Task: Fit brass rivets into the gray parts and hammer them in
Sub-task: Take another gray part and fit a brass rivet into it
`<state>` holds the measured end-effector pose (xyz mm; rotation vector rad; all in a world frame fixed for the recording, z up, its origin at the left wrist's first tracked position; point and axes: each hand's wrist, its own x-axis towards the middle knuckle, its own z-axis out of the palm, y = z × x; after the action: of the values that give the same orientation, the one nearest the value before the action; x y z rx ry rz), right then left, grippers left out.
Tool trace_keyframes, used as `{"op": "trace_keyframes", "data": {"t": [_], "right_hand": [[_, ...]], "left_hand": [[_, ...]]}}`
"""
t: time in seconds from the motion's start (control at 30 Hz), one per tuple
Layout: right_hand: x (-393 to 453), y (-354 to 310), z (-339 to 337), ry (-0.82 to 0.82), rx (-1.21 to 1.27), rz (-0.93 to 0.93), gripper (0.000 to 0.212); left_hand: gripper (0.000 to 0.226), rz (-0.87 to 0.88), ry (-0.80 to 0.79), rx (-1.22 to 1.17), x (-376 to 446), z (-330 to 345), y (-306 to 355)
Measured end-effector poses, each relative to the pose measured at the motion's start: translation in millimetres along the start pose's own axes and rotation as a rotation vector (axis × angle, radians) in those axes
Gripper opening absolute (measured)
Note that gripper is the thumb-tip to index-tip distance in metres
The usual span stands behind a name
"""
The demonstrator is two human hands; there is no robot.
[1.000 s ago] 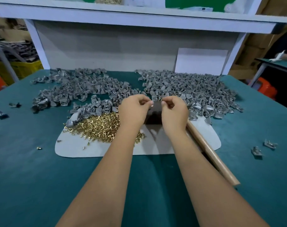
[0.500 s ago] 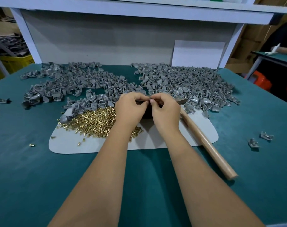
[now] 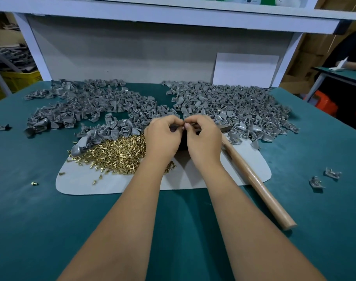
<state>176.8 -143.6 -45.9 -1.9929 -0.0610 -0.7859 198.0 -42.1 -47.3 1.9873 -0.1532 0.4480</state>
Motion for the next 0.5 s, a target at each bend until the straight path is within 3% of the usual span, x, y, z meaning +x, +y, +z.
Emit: {"op": "trace_keyframes", "data": {"t": [0.33,0.5], "right_hand": [[-0.1,1.7,0.8,-0.010,-0.016,0.002,0.015],[0.3,1.8,0.6,-0.003,-0.037,0.019,0.013]], "left_hand": [[0.013,-0.001,-0.005,-0.030,-2.1,-0.5,0.2],[0.030,-0.003,0.007,-0.118,-1.8,0.5,1.0]]}}
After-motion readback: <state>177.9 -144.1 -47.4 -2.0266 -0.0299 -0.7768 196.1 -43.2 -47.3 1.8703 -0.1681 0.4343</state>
